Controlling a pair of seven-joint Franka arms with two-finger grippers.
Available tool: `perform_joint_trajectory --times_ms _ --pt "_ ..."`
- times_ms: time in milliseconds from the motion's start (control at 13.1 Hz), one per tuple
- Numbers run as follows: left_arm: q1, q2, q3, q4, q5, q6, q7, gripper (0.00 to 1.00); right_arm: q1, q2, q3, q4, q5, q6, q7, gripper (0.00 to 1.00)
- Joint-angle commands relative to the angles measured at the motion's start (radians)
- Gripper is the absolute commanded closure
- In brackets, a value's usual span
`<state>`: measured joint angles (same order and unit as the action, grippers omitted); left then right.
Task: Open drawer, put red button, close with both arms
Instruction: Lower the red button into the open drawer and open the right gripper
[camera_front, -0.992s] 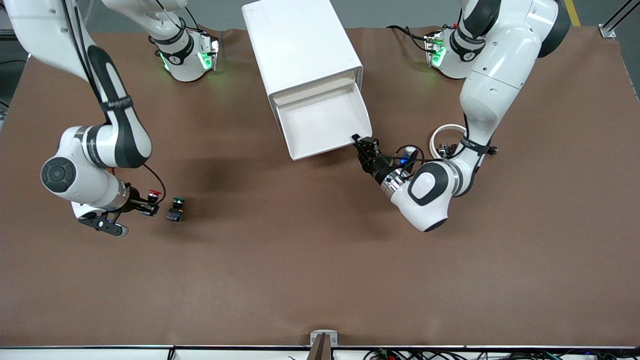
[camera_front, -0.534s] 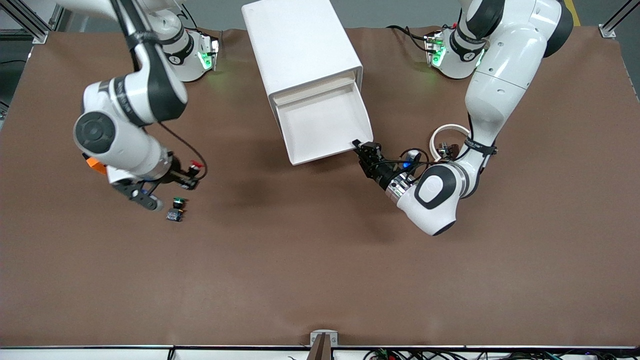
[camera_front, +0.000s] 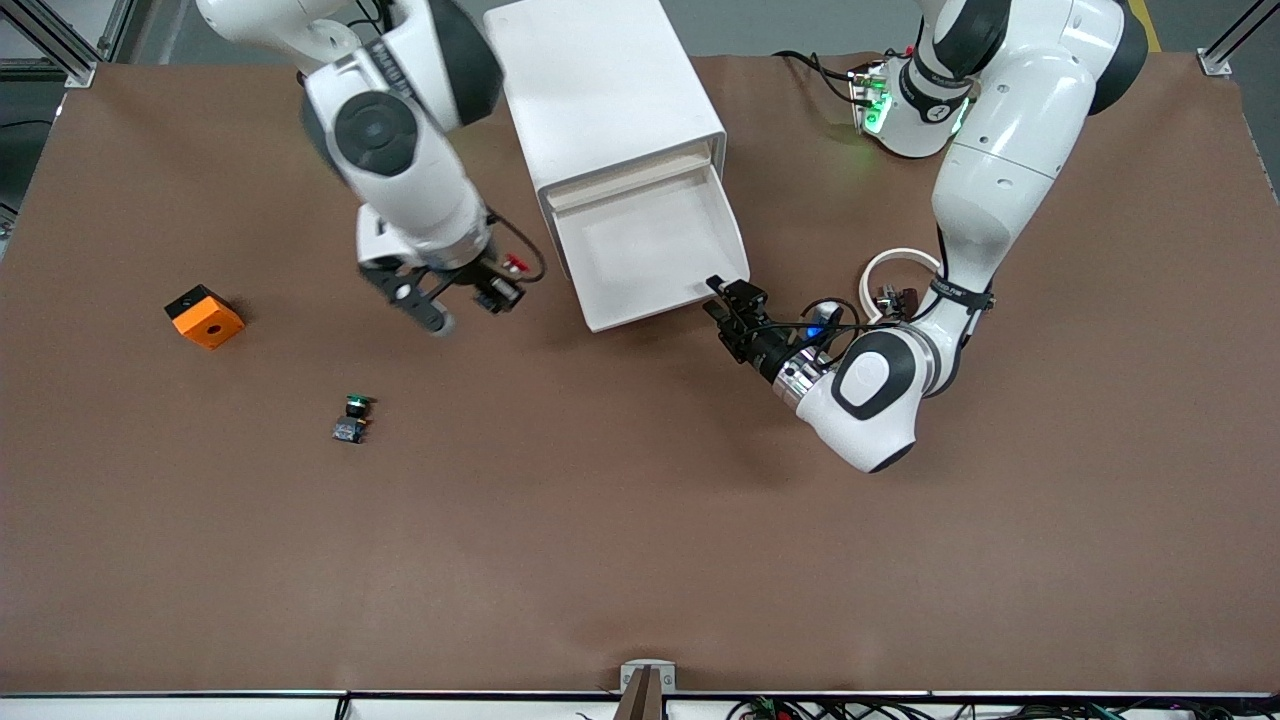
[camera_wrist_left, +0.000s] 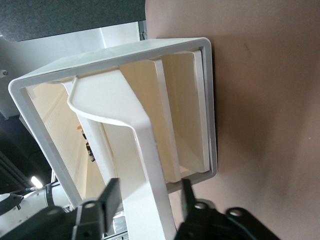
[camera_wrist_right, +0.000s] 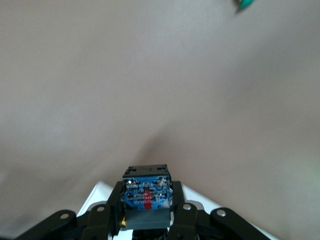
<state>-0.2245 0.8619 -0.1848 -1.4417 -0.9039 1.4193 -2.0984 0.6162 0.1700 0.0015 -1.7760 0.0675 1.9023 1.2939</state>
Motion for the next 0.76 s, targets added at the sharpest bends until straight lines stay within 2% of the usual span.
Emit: perform_joint_trajectory --times_ms 0,305,458,687 --pt "-0.001 -0.006 0.004 0.001 -0.020 0.015 0.008 0.00 0.089 -0.006 -0.015 -0.002 0.005 0.030 0.134 1.00" --pt "0.004 -0.026 0.007 0.041 0.009 0.064 0.118 0.00 0.197 0.028 -0.017 -0.002 -0.011 0.121 0.287 1.00" --pt "0.002 -0.035 0.005 0.086 0.089 0.066 0.255 0.00 0.230 0.077 -0.017 -0.002 -0.043 0.165 0.332 1.00" --pt "-0.009 -0.063 0.005 0.087 0.219 0.088 0.443 0.00 0.266 0.140 -0.017 0.012 -0.064 0.202 0.409 1.00"
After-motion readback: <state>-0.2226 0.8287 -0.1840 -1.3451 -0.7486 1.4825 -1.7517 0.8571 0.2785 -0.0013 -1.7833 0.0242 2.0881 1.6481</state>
